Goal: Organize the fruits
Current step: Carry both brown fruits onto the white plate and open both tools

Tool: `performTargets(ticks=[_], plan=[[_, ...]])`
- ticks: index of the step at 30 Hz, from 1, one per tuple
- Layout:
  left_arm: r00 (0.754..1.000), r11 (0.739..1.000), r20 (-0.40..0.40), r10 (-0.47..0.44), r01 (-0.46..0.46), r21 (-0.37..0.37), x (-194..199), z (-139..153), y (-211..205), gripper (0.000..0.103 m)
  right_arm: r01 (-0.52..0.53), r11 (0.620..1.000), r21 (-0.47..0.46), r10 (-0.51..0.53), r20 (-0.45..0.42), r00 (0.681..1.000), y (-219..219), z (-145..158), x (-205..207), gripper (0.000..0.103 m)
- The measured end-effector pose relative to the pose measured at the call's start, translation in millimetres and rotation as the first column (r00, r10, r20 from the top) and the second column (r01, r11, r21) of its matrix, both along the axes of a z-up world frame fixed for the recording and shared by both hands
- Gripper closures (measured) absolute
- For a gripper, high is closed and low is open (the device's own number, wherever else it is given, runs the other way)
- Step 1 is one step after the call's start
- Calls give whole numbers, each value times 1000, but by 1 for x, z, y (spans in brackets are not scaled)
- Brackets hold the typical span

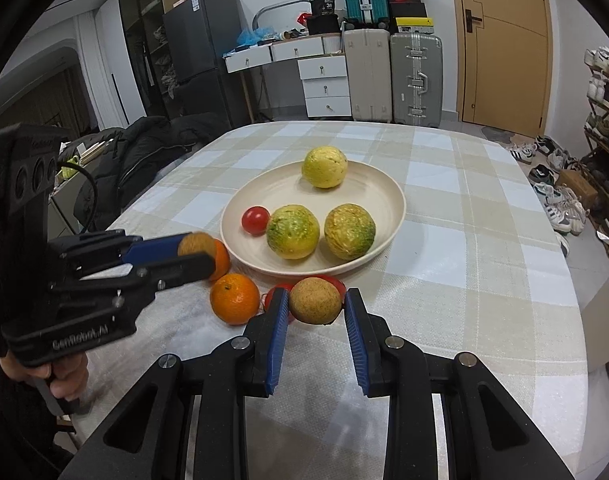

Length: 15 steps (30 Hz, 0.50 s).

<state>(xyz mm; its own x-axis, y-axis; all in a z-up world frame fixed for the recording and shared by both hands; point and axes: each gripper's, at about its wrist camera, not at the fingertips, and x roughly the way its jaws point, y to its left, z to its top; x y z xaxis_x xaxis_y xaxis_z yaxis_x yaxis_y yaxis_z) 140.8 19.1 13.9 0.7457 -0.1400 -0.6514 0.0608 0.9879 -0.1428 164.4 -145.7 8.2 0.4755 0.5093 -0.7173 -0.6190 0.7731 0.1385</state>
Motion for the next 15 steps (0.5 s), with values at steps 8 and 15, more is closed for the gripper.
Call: performTargets(ticks=[8, 15], plan=[[999, 999, 22, 43, -43, 9, 8, 2, 17, 80, -11, 1000, 24, 10, 25, 1000, 9, 4, -1, 74], [998, 998, 18, 56, -57, 20, 21, -2, 19, 80, 3, 997, 77, -4, 15, 1000, 11, 4, 12, 74]])
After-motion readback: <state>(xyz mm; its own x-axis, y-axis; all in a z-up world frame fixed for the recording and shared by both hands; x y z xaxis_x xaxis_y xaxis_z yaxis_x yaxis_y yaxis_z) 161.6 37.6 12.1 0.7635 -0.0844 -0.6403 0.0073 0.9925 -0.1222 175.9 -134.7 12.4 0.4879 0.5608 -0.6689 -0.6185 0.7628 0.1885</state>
